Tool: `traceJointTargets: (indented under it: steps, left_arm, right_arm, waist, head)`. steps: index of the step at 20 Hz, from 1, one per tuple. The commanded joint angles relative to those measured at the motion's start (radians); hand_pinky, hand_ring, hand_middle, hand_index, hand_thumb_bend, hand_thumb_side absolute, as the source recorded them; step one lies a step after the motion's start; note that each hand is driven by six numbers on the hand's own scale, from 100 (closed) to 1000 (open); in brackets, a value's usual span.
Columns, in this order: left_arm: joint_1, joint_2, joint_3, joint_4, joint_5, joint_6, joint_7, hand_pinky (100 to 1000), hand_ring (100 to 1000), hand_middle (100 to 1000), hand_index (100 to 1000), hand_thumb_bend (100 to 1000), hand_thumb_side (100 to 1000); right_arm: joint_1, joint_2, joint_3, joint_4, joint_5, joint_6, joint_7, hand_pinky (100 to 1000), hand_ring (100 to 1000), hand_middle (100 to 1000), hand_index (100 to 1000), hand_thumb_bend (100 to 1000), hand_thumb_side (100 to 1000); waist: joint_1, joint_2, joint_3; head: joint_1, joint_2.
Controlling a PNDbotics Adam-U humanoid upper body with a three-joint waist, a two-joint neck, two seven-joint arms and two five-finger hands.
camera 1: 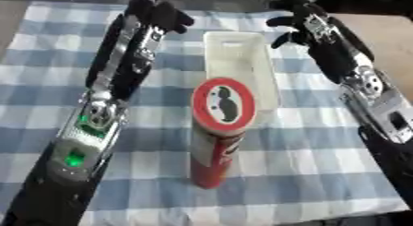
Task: Pick up objects on the table and place them in the box.
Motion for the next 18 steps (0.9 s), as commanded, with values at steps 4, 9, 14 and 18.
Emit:
traceJointTargets:
  steps: [4,9,14,18]
  left_arm:
    - [-0.008,0.008,-0.002,-0.012,0.003,-0.003,-0.001,605,652,801,928,135,1000]
    - [-0.010,0.009,-0.003,-0.012,0.003,-0.003,-0.001,605,652,802,928,134,1000]
    - [-0.010,0.010,-0.004,-0.012,0.002,-0.003,-0.002,606,653,802,928,132,1000]
    - [-0.009,0.010,-0.003,-0.012,0.001,-0.003,-0.001,606,653,802,928,131,1000]
  right_arm:
    - [-0.006,-0.012,-0.004,-0.034,-0.016,-0.001,0.015,648,850,926,1000,100,962]
    - [0.018,-0.022,-0.010,-0.037,-0.036,0.014,-0.014,666,861,939,1000,100,986]
    - [0.033,-0.022,0.002,-0.074,-0.089,0.018,-0.002,656,843,903,1000,100,1000]
    - [0.042,-0.027,-0.001,-0.099,-0.129,0.011,0.020,653,839,898,1000,100,1000]
  waist:
    - [0.006,-0.009,-0.001]
    - [0.004,-0.005,-0.005]
    - [0.003,-0.002,-0.011]
    - [0.002,0.002,-0.016]
  head:
    - [-0.016,-0.004]
    - [-0.015,-0.004]
    - [-0.023,-0.004]
    - [-0.027,-0.004]
